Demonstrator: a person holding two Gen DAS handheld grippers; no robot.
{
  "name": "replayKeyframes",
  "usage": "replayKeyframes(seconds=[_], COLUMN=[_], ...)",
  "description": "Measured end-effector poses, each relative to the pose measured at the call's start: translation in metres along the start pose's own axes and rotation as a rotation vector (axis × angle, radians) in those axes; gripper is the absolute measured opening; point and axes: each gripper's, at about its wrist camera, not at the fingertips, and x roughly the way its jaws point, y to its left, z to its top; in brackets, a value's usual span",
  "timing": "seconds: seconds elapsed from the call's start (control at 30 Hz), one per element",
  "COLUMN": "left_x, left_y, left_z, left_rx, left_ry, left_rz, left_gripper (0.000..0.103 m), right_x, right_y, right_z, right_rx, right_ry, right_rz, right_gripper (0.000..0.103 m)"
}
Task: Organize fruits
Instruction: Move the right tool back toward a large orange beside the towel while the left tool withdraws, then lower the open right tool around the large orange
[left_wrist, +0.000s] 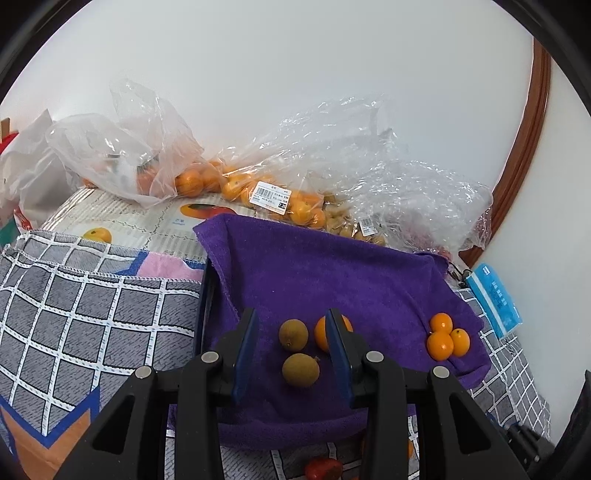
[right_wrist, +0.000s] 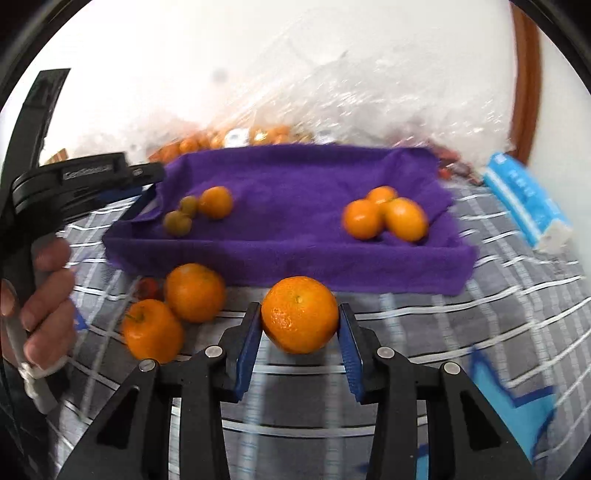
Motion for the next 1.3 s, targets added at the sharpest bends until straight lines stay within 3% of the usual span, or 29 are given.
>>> replayKeyframes(seconds=[0.13, 0.27, 0.63, 0.93, 1.03, 1.17, 1.23, 1.3], left_x=[0.0, 0.002, -0.005, -0.016, -0.022, -0.032, -0.043, -0.048], left_y=[0.001, -0.001, -0.019, -0.028, -0.034, -0.045, -0.041, -0.032], left_z=[0.0, -0.002, -0.011, -0.013, -0.01, -0.011, -0.014, -0.021], left_rx=[-0.012, -0.014, 0.081, 0.105, 0.111, 0.149, 0.132, 0.135], left_ry=[0.006, 0.015, -0.028, -0.026, 0.004, 0.05, 0.072, 0.105], left_rz=[-0.012, -0.021, 0.013, -0.062, -0.123, -0.111, -0.156, -0.147], left_gripper=[0.036, 0.036, 0.036, 0.036, 0.036, 0.036, 0.036, 0.036], right_x=[0.002, 0.007, 0.003, 0.001, 0.0, 0.001, 0.001, 0.002], right_y=[-0.026, -0.048, -0.063, -0.06, -0.062, -0.063, -0.063, -0.063], right_z=[-0.003, -0.007, -0.008, -0.008, -0.008, -0.008, -0.008, -0.008], right_rx=[0.01, 0.089, 0.191, 0.186, 0.194, 0.198, 0.197, 0.199], right_ry=[0.019, 0.05, 0.008, 0.001, -0.002, 0.002, 0.004, 0.007], right_rz=[-0.052, 0.007, 0.067, 0.074, 0.077, 0.08, 0.078, 0.07], right_gripper=[0.041, 0.041, 0.041, 0.041, 0.041, 0.041, 0.041, 0.041])
